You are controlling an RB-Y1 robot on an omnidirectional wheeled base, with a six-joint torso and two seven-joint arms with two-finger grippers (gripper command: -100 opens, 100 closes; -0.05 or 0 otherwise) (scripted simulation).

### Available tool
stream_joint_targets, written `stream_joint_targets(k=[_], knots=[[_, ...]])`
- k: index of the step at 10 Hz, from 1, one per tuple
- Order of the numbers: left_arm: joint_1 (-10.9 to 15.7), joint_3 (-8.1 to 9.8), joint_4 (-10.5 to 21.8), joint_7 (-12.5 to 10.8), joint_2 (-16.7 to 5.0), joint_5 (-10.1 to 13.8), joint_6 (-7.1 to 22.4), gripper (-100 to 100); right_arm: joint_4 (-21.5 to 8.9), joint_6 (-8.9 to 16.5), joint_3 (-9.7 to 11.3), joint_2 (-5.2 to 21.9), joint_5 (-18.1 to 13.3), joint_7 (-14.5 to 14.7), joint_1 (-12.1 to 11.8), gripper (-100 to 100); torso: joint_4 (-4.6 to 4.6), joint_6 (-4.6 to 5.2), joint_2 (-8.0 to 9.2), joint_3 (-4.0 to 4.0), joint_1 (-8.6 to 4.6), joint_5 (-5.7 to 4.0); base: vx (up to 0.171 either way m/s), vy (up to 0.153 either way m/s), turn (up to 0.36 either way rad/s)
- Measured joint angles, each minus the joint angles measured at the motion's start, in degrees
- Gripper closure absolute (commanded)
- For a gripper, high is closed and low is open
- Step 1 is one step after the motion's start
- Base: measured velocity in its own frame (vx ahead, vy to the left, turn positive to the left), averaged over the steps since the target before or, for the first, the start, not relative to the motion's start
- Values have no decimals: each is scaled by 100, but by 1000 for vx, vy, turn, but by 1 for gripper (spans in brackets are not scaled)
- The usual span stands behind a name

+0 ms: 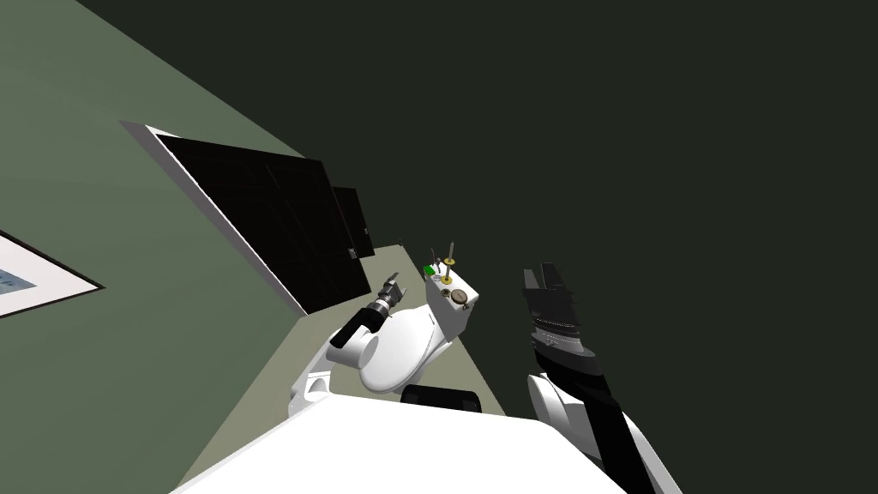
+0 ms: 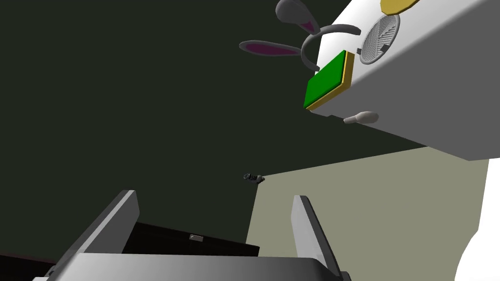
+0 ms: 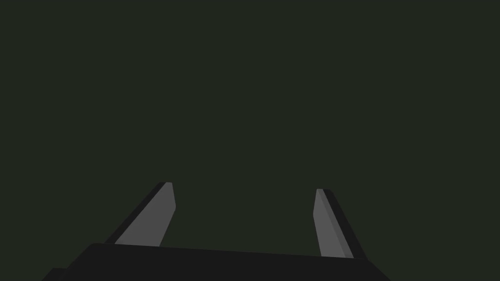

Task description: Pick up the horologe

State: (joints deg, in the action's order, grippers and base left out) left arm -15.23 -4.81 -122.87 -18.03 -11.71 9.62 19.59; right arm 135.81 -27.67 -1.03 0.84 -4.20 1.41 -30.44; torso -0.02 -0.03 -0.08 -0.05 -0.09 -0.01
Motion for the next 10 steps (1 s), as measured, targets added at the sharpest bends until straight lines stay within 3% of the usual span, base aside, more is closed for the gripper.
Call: stream_joint_targets(k=[3, 10], knots=[[327, 139, 343, 102, -4, -66, 264, -100, 0, 0, 0, 0, 0, 0, 1, 0, 2, 2, 7, 4, 12, 3, -20, 23, -71], [1436, 536, 1562, 446, 31, -322, 1120, -100, 0, 0, 0, 0, 0, 0, 0, 0, 0, 1, 2, 1, 10, 2, -13, 17, -63]])
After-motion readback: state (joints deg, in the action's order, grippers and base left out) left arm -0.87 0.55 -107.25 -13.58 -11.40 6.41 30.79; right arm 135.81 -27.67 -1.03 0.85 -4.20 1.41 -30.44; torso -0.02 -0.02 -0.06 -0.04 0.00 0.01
